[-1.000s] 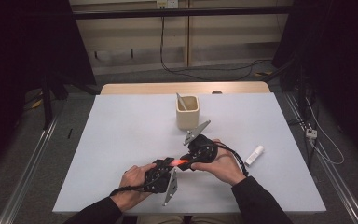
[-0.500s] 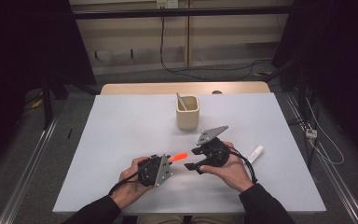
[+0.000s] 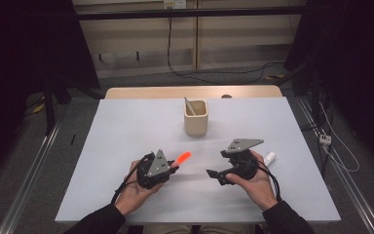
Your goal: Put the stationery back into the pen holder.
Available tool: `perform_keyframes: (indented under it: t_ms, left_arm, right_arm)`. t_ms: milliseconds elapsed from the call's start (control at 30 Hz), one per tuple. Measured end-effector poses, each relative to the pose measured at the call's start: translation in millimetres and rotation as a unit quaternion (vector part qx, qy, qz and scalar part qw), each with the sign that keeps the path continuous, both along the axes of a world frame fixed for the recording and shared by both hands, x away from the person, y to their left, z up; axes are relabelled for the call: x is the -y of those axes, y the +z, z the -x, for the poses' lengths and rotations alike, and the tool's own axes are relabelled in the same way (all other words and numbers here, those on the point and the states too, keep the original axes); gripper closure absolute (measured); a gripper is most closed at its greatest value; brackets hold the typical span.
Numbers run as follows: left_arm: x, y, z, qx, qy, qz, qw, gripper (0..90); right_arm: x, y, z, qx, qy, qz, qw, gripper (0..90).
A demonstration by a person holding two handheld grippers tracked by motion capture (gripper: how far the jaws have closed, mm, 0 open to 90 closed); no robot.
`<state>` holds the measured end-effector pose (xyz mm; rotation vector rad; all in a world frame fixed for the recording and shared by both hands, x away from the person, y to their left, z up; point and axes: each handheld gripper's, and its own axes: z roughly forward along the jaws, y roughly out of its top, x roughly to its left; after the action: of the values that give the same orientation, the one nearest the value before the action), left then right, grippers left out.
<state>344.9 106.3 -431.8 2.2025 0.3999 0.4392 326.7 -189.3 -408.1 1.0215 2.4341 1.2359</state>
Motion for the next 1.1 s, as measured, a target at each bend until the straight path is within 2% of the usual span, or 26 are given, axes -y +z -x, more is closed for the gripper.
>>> perform_keyframes:
  t_ms: [100, 133, 200, 267, 433, 567, 600, 700, 900, 967, 1033, 1100]
  left_arm:
    - [-4.9, 0.6, -4.2, -0.029, 0.011, 0.027, 0.9992, 77.3]
    - [-6.1, -0.2, -4.6, -0.038, 0.018, 0.043, 0.9982, 77.4]
    - [-8.8, -0.6, -6.3, -0.045, 0.02, 0.054, 0.9973, 77.4]
    - [-11.1, 0.4, -7.1, -0.048, 0.023, 0.056, 0.997, 77.4]
    - [-14.2, 2.6, -8.2, -0.054, 0.026, 0.075, 0.9954, 77.3]
    - [-18.1, 5.5, -9.9, -0.066, 0.039, 0.098, 0.9922, 77.3]
    - [-19.5, 6.6, -10.6, -0.063, 0.042, 0.1, 0.9921, 77.3]
    - [-21.7, 9.0, -12.6, -0.07, 0.048, 0.116, 0.9896, 77.3]
    - [-20.3, 21.9, -20.8, -0.056, 0.059, 0.129, 0.9884, 77.3]
    - [-18.9, 26.8, -24.9, -0.056, 0.06, 0.14, 0.9868, 77.3]
    - [-15.3, 31.9, -30.4, -0.047, 0.064, 0.141, 0.9868, 77.3]
    - [-11.4, 35.2, -35.4, -0.048, 0.065, 0.15, 0.9854, 77.3]
  right_arm:
    - [9.3, -2.6, 4.5, 0.004, -0.014, -0.004, 0.9999, 12.1]
    - [12.8, -3.3, 6.2, 0.008, -0.018, -0.007, 0.9998, 11.6]
    - [19.6, -4.4, 10.3, 0.015, -0.034, -0.009, 0.9993, 10.9]
    - [24.6, -4.7, 14.0, 0.023, -0.044, -0.008, 0.9987, 9.6]
    - [37.3, -4.1, 23.8, 0.041, -0.057, -0.021, 0.9973, 7.0]
    - [50.3, -1.8, 29.3, 0.053, -0.079, -0.026, 0.9951, 7.1]
    - [53.8, -1.3, 30.7, 0.055, -0.087, -0.027, 0.9943, 7.1]
    - [65.0, -1.5, 35.8, 0.066, -0.111, -0.021, 0.9914, 7.3]
    - [81.7, -8.0, 46.6, 0.066, -0.132, -0.014, 0.9889, 7.4]
    - [87.1, -9.5, 50.5, 0.066, -0.141, -0.011, 0.9877, 7.4]
    - [92.5, -11.0, 53.7, 0.066, -0.15, -0.011, 0.9865, 7.4]
    - [97.3, -12.8, 56.7, 0.065, -0.157, -0.009, 0.9854, 7.4]
